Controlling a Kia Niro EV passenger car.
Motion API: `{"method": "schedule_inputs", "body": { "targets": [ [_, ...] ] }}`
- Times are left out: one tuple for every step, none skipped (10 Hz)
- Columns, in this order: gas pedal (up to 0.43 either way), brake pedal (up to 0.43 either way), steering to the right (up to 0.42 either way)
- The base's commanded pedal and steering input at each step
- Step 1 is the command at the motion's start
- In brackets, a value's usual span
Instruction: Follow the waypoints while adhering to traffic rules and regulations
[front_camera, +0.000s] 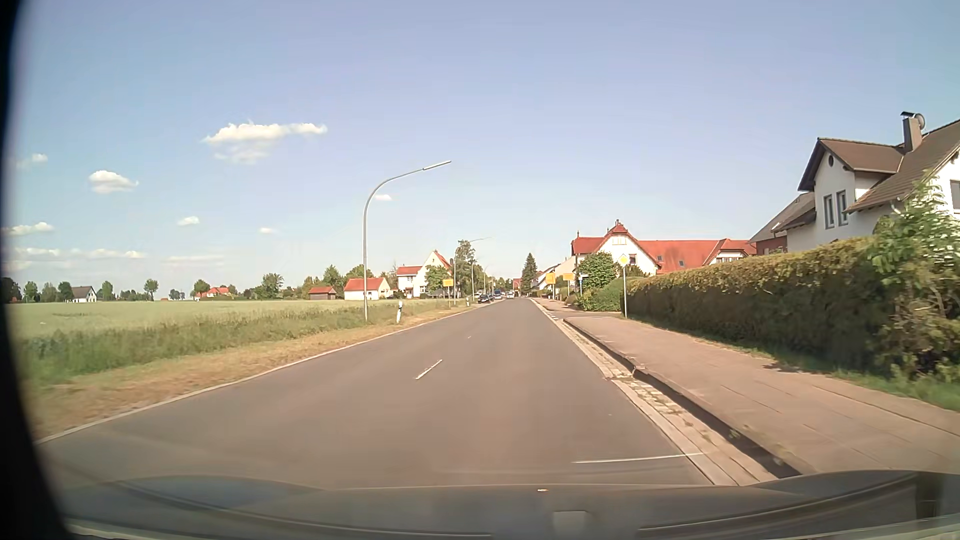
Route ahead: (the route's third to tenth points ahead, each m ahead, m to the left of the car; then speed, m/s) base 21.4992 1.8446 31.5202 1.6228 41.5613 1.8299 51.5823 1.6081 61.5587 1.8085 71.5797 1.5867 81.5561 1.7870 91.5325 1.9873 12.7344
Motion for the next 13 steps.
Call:
{"method": "schedule_inputs", "body": {
  "targets": [
    [0.138, 0.006, 0.000],
    [0.138, 0.006, 0.000],
    [0.138, 0.006, 0.001],
    [0.138, 0.006, 0.002],
    [0.138, 0.006, 0.002],
    [0.138, 0.006, 0.002],
    [0.138, 0.006, 0.002],
    [0.157, 0.006, 0.003],
    [0.157, 0.006, 0.004],
    [0.157, 0.006, 0.004],
    [0.157, 0.006, 0.004],
    [0.157, 0.006, 0.004],
    [0.157, 0.006, 0.004]
  ]
}}
